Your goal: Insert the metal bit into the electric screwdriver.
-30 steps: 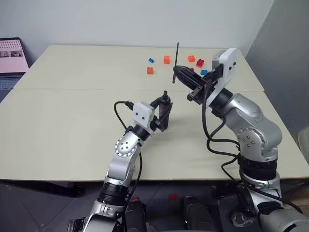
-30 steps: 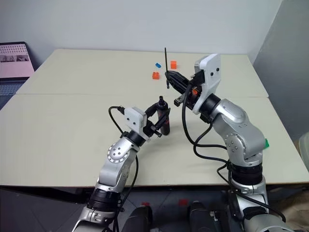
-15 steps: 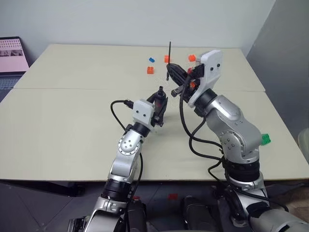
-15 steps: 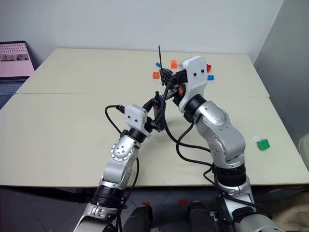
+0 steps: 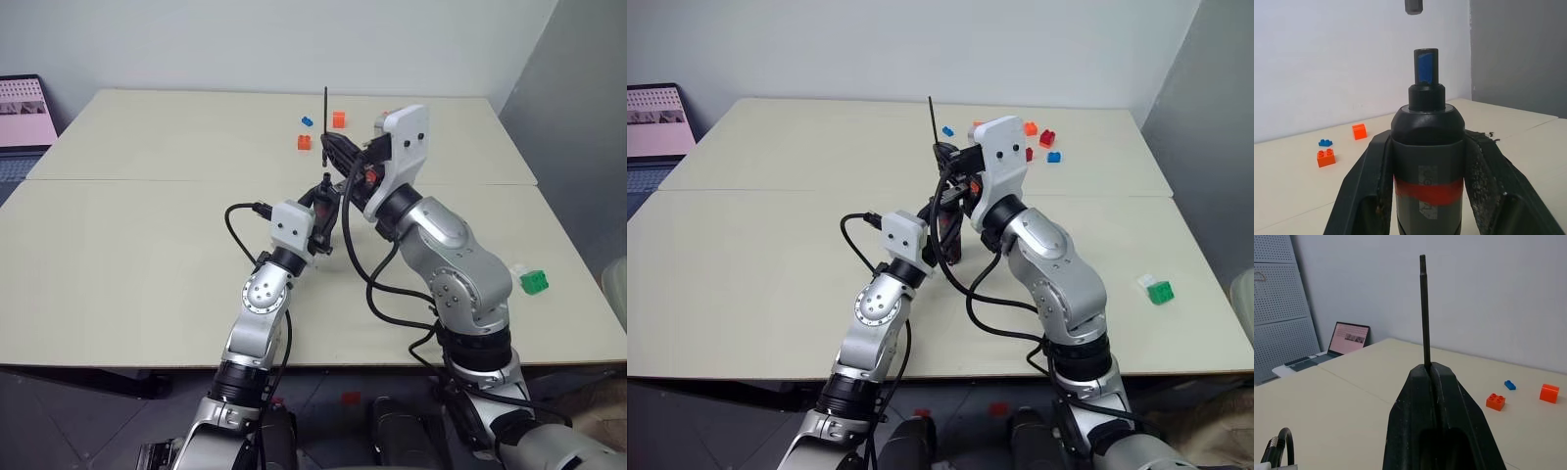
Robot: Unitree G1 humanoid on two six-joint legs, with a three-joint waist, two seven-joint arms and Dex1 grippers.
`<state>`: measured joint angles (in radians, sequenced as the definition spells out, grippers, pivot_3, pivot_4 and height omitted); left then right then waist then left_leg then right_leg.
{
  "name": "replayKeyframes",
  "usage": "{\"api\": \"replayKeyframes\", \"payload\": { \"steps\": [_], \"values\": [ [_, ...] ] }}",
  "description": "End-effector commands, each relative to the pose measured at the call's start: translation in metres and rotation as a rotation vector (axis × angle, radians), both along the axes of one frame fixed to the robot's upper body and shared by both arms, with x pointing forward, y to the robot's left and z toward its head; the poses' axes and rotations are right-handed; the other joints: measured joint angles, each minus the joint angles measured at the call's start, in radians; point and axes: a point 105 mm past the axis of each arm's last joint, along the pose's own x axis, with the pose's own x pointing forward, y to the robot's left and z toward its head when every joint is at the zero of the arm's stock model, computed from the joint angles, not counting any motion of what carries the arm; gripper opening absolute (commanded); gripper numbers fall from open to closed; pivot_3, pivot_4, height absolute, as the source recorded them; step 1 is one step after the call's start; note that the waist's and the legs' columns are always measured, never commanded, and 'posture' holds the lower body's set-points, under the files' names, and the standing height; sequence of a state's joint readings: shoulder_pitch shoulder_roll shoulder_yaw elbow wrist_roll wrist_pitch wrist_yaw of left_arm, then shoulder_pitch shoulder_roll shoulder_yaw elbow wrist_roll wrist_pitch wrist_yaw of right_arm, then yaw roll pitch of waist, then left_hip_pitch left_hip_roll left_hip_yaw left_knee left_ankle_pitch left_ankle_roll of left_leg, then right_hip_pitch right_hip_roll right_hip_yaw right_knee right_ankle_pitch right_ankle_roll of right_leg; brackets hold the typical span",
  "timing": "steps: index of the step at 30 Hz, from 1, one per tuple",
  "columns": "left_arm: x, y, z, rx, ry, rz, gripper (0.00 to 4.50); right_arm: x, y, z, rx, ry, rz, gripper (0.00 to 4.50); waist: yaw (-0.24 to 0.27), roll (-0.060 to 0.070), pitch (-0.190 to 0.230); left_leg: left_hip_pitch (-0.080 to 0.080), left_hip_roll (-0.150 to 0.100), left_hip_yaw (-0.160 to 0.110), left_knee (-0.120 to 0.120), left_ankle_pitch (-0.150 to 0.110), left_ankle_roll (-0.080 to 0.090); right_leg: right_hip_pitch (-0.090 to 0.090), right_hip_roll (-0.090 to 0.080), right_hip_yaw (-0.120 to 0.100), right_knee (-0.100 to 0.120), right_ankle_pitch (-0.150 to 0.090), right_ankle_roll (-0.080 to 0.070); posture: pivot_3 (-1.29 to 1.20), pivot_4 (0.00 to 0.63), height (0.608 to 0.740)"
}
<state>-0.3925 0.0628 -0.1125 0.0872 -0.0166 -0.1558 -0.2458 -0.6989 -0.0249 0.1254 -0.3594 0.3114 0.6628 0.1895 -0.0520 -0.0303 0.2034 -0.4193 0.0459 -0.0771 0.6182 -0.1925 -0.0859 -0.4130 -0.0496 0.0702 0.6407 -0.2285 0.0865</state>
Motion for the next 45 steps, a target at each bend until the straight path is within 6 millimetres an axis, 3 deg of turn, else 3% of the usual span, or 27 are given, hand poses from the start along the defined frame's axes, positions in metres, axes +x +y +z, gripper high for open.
{"api": "replayKeyframes", "payload": {
  "steps": [1, 33, 45],
  "values": [
    [-0.002, -0.001, 0.011, -0.006, -0.047, 0.008, 1.64, -0.003, -0.002, 0.010, 0.009, -0.059, -0.022, 0.00, 0.000, 0.000, 0.000, 0.000, 0.000, 0.000, 0.000, 0.000, 0.000, 0.000, 0.000, 0.000, 0.000, 0.000, 0.000, 0.00, 0.150, 0.740],
    [-0.002, 0.000, 0.012, -0.010, -0.048, 0.016, 1.64, 0.000, -0.002, -0.015, -0.016, 0.013, -0.034, 0.00, -0.002, 0.000, 0.000, 0.000, 0.000, 0.000, -0.005, 0.000, 0.000, -0.002, 0.000, 0.000, 0.000, -0.001, -0.001, 0.00, 0.150, 0.740],
    [-0.002, 0.001, 0.009, -0.007, -0.040, 0.021, 1.64, -0.008, 0.004, -0.009, 0.001, 0.006, 0.018, 0.00, -0.002, 0.000, 0.000, 0.000, 0.000, 0.000, -0.005, 0.000, 0.000, -0.002, 0.000, 0.000, 0.000, -0.001, -0.002, 0.00, 0.150, 0.740]
  ]
}}
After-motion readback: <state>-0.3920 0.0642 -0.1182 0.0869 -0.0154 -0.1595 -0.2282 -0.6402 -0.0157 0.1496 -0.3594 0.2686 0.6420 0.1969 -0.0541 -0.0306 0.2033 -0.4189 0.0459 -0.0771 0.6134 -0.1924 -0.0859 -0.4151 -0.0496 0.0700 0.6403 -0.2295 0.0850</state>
